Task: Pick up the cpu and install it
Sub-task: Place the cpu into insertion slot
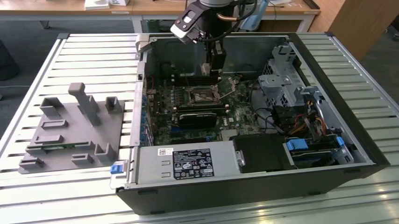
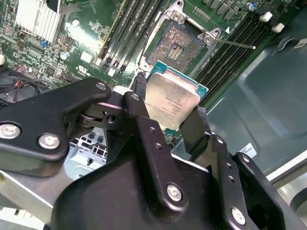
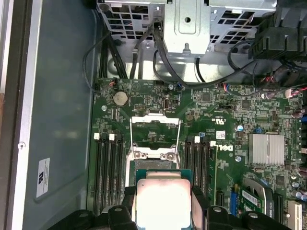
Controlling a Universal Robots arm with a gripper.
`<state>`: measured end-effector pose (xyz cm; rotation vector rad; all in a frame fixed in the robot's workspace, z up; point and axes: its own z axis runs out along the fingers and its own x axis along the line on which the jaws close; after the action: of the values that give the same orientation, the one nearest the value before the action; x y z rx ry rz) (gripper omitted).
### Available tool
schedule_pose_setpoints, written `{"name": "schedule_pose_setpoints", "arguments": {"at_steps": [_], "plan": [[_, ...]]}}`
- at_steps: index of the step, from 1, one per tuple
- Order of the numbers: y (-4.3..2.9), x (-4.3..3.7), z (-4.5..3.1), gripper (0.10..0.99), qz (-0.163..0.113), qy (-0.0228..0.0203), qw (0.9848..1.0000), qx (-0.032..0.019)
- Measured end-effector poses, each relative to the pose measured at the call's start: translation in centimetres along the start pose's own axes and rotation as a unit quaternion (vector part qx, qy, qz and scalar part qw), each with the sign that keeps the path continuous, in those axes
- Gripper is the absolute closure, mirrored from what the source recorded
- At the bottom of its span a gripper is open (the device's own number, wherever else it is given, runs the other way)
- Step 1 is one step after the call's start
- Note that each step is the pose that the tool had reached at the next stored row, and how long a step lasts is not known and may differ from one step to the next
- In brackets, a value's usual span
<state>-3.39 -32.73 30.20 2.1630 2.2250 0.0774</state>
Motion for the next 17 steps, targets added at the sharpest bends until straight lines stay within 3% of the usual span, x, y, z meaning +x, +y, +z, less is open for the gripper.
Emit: {"name": "schedule_pose_setpoints", "arguments": {"at_steps": [8,17], "plan": [[-0.04,0.00,0.32,0.545,0.000,0.0004,1.0000,-0.0001],[-0.13,-0.01,1.19,0.545,0.000,0.0003,1.0000,0.0000]]}}
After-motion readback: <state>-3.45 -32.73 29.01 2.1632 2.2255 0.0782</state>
